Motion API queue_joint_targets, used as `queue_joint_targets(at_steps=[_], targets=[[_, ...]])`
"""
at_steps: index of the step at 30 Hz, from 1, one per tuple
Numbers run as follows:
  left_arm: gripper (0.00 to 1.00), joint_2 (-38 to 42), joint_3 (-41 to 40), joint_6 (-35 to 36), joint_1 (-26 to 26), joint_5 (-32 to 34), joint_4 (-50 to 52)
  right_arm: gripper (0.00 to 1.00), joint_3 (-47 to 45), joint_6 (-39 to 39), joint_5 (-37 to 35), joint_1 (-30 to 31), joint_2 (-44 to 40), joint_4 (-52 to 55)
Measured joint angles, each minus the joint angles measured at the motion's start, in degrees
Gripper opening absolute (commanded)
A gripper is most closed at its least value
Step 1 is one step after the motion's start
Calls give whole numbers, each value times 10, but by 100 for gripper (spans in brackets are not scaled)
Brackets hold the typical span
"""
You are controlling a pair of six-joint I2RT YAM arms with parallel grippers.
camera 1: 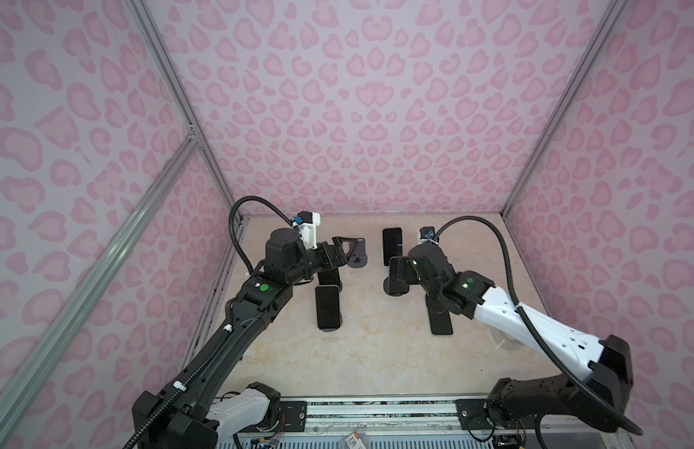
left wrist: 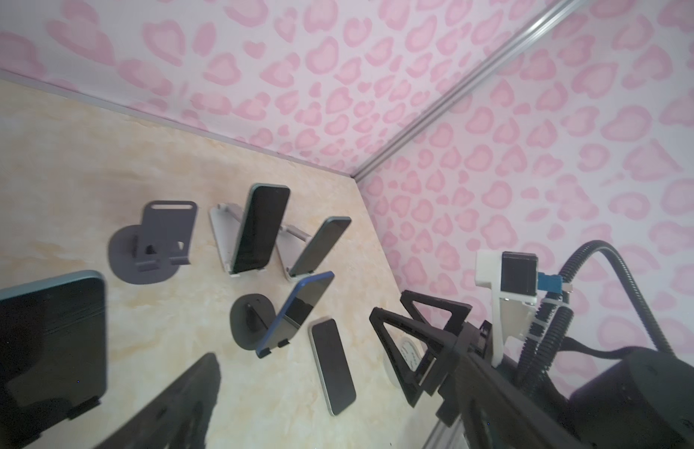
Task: Remove the phone from the phone stand
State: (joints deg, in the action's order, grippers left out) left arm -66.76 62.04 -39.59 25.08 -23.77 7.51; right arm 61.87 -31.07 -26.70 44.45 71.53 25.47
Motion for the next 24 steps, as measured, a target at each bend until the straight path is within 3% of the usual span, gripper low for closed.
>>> queue_joint_targets(at_steps=[5,9,17,24], targets=[[97,-17,4,6,28,-21,-2,98,-115,-29,-2,-7,-126,-21],[97,-19,7,16,45,-38,-5,98,-127,-33,38,-37,-150,-24],[97,-35,9,32,47,-39,-4,98,-21,21,142,-80,-3,-20],[96,-37,9,37,47,-39,-4,99,71,39,160,-97,131,-23]])
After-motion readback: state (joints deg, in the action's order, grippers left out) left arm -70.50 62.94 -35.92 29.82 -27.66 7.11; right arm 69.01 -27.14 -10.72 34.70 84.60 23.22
